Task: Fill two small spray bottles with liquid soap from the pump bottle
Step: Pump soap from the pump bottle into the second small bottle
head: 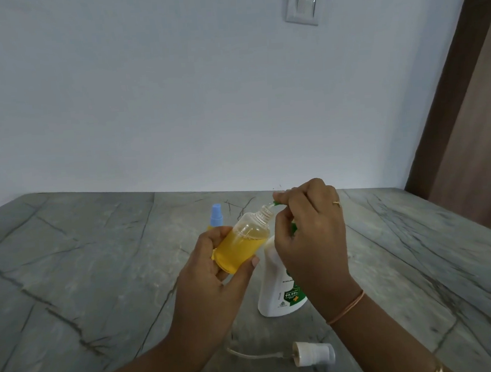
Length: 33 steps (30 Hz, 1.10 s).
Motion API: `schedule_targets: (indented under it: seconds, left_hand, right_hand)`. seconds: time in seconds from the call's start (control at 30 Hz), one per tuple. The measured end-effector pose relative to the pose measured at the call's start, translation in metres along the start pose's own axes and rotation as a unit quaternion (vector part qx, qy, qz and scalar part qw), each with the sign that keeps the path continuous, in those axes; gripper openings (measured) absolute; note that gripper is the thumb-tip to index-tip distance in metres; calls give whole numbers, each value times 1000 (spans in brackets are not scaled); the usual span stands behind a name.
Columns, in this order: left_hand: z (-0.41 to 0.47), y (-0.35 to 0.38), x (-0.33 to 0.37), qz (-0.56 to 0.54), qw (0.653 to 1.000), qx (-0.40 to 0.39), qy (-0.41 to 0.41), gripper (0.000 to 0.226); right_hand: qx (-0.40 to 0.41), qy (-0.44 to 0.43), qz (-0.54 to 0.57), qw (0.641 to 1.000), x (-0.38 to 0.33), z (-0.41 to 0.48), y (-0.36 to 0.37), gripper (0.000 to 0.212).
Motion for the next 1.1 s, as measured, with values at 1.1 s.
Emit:
schedule_targets:
  seconds: [1.1]
  left_hand:
    - [-4,6,-6,-30,999,-8,-29,36]
  right_hand:
    - [-19,11,11,1000,3,-1,1,25]
Point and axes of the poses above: each hand's wrist, its own z-axis towards the middle knuckle, its own y-axis out of the palm, x = y × z, the point moved 6 cm from there along z, towards the middle knuckle, and after that the axes turned 5 degrees about x, right-handed, at the moved point
